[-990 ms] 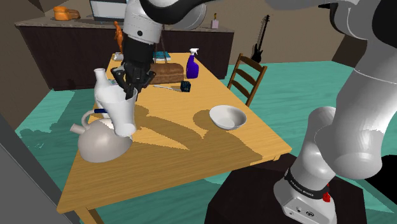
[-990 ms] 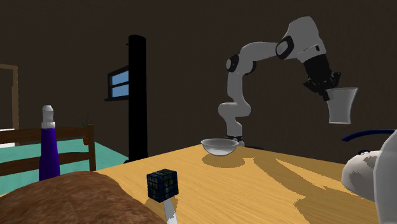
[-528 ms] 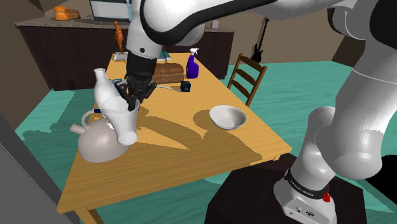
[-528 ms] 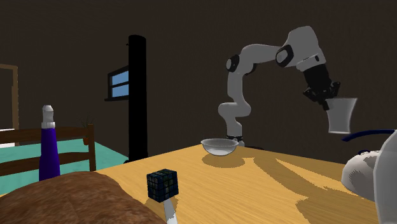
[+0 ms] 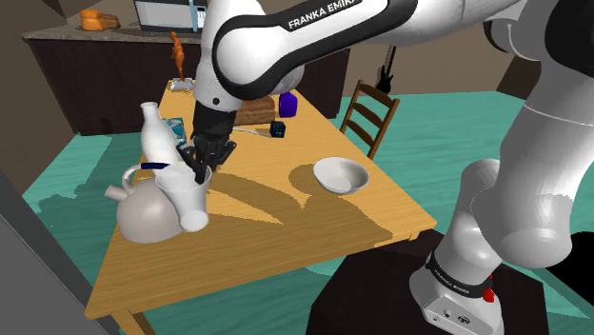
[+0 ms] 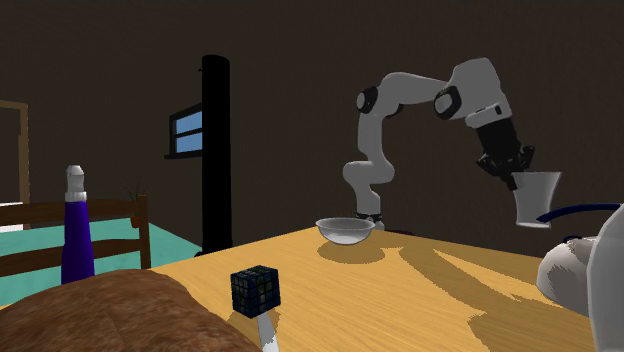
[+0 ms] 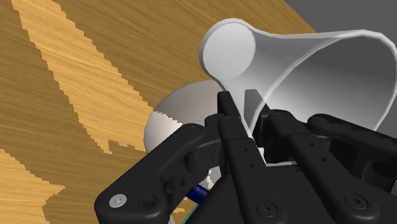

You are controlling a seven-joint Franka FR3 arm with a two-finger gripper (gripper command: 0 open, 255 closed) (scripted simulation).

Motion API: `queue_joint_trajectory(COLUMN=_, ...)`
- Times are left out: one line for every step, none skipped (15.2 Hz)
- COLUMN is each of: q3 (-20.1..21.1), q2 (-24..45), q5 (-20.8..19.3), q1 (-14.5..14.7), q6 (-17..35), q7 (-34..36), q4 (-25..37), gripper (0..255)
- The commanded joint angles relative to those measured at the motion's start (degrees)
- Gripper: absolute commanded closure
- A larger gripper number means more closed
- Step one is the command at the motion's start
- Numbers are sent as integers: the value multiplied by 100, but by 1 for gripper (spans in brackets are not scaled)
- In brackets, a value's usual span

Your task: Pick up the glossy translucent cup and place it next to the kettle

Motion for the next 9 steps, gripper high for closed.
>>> queue_joint_trajectory(q3=1, q2=49, q5=22, q1=0, q6=144, q7=-42, q4=-93, gripper=255)
queue_joint_trajectory(q3=4, q2=76, q5=33, q1=2, q6=215, q7=-59, q4=-139, gripper=255)
queue_joint_trajectory(q3=6, q2=104, q5=44, q1=4, q6=287, q7=-77, q4=-183, gripper=255)
queue_joint_trajectory(q3=8, q2=133, q5=55, q1=6, q6=358, q7=-94, q4=-227, gripper=255)
queue_joint_trajectory(q3=11, q2=163, q5=67, q1=8, q6=429, q7=-112, q4=-269, gripper=255)
queue_joint_trajectory(q3=14, q2=194, q5=78, q1=10, q6=500, q7=-131, q4=-310, gripper=255)
queue_joint_trajectory(q3=16, q2=226, q5=90, q1=11, q6=571, q7=-149, q4=-350, gripper=255)
queue_joint_trajectory(q3=19, q2=260, q5=103, q1=13, q6=642, q7=-168, q4=-388, gripper=255)
queue_joint_trajectory(q3=22, q2=294, q5=115, q1=15, q6=712, q7=-187, q4=-425, gripper=255)
